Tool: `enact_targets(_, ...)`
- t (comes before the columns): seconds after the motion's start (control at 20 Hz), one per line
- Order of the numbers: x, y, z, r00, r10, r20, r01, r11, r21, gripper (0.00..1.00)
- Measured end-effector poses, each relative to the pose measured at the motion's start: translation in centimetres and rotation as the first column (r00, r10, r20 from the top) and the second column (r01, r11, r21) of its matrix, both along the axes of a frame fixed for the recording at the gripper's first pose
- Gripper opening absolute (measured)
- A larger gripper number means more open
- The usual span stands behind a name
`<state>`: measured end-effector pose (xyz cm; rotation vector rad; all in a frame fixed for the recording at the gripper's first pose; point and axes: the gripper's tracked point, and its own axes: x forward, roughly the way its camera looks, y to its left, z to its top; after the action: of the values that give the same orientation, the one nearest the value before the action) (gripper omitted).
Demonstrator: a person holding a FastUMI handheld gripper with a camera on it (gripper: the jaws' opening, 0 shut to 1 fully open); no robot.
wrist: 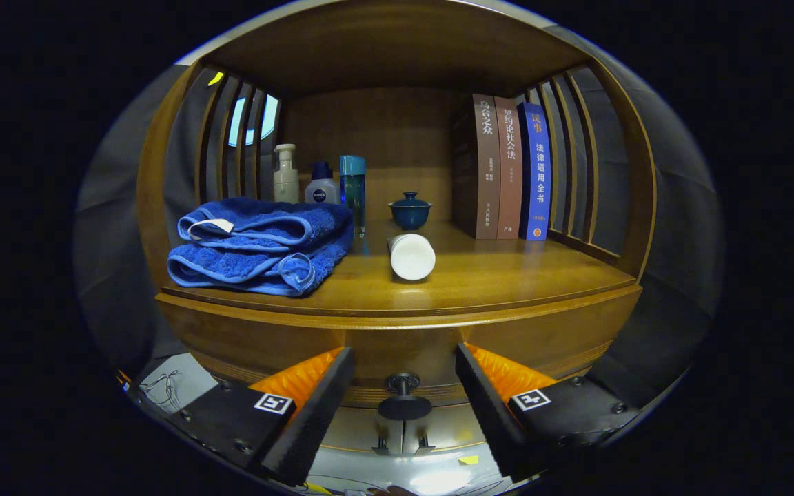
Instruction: Pull open the drawer, take out the items inside it, and place them on the countertop above the cabinet.
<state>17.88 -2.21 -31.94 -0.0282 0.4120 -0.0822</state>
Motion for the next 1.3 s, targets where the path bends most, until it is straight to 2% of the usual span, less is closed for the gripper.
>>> enact_targets(0.2, -0.2, 0.1, 0.8, 1.000, 0.005, 0.005, -0.005, 1.000, 0.016, 0.99)
enact_targets(0.45, -1.0, 0.7, 5.0, 0.997, 0.025, 0.069, -0.025, 1.000, -0.009, 0.98)
enact_targets(0.7, -3.1, 1.1, 15.4, 0.976, 0.021, 0.215, -0.027, 0.999, 0.023, 0.98)
enact_targets(0.9, -6.3, 1.1, 22.7, 0.963, 0.027, 0.269, -0.035, 0.999, 0.024, 0.98)
enact_targets(1.1, -10.3, 1.2, 28.5, 0.946, 0.034, 0.322, -0.052, 0.998, 0.046, 0.98)
enact_targets(1.3, -13.9, 1.1, 32.1, 0.936, 0.032, 0.352, -0.049, 0.998, 0.040, 0.98)
